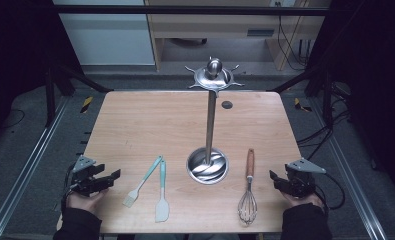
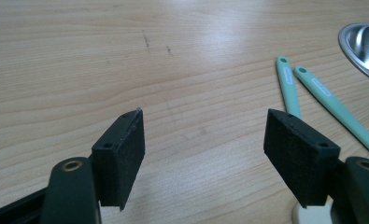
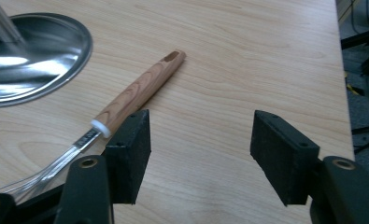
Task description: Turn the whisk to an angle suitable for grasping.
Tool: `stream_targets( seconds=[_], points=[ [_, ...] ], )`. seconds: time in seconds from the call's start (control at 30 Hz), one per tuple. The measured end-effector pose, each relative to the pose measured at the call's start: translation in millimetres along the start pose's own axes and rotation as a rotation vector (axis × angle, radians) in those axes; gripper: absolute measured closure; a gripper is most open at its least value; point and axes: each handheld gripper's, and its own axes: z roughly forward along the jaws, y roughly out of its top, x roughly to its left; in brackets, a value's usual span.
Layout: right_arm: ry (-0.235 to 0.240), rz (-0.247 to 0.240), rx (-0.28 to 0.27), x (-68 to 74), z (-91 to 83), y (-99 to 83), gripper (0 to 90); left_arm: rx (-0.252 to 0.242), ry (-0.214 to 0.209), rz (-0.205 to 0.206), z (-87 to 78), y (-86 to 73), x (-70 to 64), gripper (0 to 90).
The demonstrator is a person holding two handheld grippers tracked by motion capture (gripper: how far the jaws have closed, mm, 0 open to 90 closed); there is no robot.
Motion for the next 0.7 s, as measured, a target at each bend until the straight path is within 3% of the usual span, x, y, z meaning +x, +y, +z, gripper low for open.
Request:
stream_targets(
  seconds=[0.37, 0.47, 0.7],
  points=[
    [0.057, 0.018, 0.043, 15.2, -0.3, 7.5, 43.2, 0.008, -0.027, 0.034, -2.4, -0.3, -6.8, 31.8],
    [0.073, 0.011, 0.048, 21.4, -0.4, 10.4, 43.9, 0.025, -0.019, 0.064, -0.4, -1.1, -8.8, 30.8],
    [0.109, 0.007, 0.057, 34.2, 1.1, 17.0, 45.4, 0.029, -0.015, 0.076, -1.4, 1.1, -13.3, 31.6]
  ],
)
